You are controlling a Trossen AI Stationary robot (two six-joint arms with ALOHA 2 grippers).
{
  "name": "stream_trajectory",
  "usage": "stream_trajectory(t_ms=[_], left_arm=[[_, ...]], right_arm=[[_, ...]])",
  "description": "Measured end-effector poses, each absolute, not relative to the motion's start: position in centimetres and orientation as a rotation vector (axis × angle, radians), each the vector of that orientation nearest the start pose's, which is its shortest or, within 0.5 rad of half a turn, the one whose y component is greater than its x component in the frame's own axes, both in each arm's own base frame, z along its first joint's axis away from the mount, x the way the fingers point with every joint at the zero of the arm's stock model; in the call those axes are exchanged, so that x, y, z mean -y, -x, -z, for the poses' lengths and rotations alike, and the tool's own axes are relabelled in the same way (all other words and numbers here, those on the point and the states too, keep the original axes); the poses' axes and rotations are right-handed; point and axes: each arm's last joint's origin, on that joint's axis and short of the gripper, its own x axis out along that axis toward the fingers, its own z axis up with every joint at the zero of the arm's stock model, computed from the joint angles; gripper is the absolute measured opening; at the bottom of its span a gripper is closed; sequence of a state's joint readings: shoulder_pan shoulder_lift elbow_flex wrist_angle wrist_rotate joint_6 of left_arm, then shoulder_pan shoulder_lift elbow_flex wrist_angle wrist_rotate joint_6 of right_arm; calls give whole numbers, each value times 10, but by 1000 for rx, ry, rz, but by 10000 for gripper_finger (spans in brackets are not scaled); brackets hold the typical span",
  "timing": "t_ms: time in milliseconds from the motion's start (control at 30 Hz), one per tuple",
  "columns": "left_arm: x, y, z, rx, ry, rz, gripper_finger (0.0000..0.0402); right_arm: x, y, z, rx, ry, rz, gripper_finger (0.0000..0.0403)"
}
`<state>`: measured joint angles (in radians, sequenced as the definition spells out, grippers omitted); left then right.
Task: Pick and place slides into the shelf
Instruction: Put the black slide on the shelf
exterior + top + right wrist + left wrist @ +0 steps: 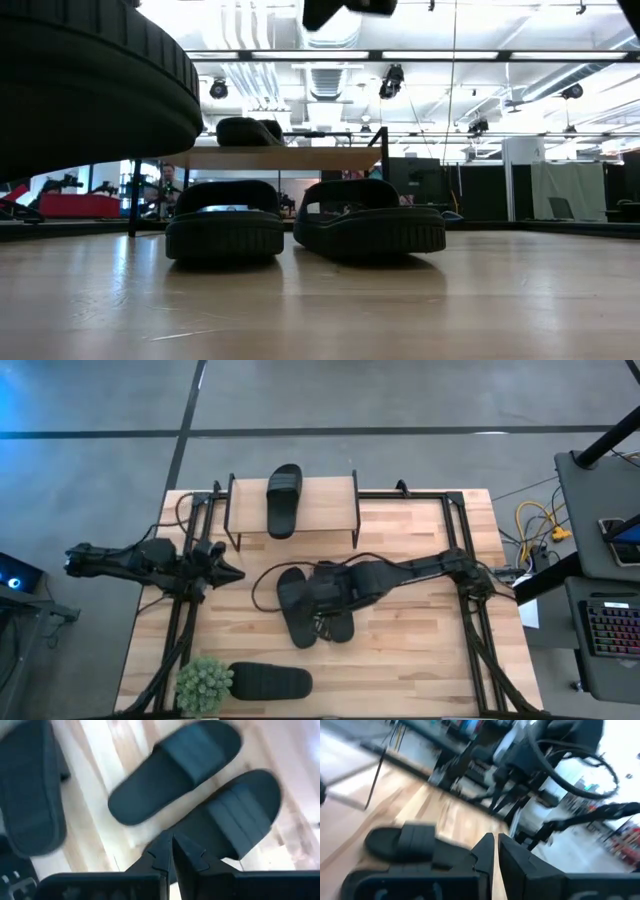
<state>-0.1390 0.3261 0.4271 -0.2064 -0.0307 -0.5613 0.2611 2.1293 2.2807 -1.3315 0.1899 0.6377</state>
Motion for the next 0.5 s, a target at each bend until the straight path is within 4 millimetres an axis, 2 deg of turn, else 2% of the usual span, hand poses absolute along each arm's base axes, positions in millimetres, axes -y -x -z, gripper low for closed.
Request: stream_trajectory(t_ms=[300,500], left_arm=[[11,-86,-281,77,499,132,10],[10,-75,-285,150,503,150,10]], right_arm=[[-93,-376,-398,-817,-314,514,9],[-86,-359,-417,-749,-313,554,9]])
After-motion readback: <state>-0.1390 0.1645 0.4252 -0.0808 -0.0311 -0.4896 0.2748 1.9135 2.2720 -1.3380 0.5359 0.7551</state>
